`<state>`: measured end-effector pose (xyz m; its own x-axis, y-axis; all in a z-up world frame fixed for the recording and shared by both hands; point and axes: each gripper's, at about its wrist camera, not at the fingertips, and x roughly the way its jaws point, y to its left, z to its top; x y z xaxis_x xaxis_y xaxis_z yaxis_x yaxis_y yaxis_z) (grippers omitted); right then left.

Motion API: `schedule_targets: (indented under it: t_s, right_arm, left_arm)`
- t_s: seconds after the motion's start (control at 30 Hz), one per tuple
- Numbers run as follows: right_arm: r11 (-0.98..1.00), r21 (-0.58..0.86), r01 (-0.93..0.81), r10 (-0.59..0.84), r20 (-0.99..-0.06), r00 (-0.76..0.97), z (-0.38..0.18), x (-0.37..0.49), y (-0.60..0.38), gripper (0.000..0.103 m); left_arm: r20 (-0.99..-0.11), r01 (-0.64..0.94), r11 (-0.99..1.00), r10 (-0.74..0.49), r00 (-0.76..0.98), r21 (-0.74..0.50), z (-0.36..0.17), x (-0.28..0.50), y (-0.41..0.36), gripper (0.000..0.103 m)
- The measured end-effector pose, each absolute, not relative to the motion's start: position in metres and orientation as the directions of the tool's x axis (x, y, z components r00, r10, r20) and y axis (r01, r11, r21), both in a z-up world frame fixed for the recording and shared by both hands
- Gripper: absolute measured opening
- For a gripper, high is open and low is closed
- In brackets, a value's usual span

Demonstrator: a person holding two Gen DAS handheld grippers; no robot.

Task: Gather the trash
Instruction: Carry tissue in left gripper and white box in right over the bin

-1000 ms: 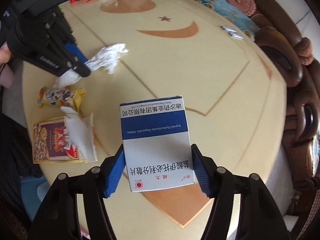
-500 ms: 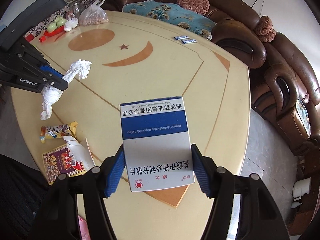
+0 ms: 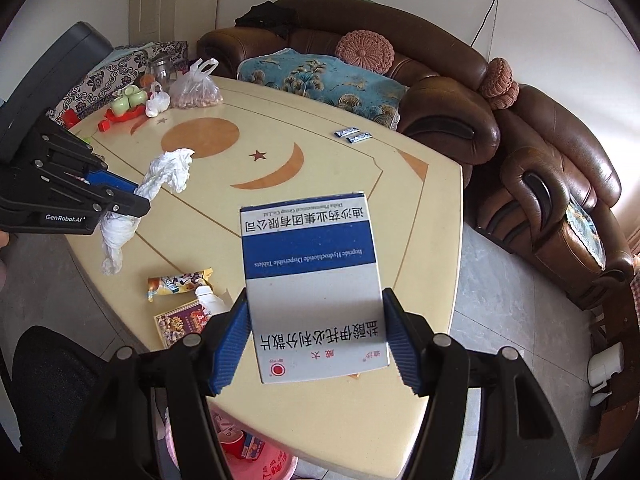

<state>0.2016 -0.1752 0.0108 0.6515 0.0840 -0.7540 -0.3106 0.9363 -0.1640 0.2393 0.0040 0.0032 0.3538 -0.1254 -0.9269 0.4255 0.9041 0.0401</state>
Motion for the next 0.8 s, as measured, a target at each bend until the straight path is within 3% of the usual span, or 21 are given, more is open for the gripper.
schedule_targets:
  t_s: [0.37, 0.8]
  right_arm:
    - [0.942, -0.141, -0.303, 0.102, -0.741, 0.663, 0.021, 0.119, -0.179, 0.062]
    - [0.950, -0.114, -0.290, 0.097, -0.777, 0.621, -0.021, 0.055, -0.181, 0.062]
  left_arm:
    - [-0.906, 0.472, 0.882, -0.186, 0.381, 0.017, 0.007, 0.158, -0.008, 0.015]
    - [-0.916, 0.542, 0.840, -0.242, 0.320, -0.032, -0.036, 0.100, -0.030, 0.015]
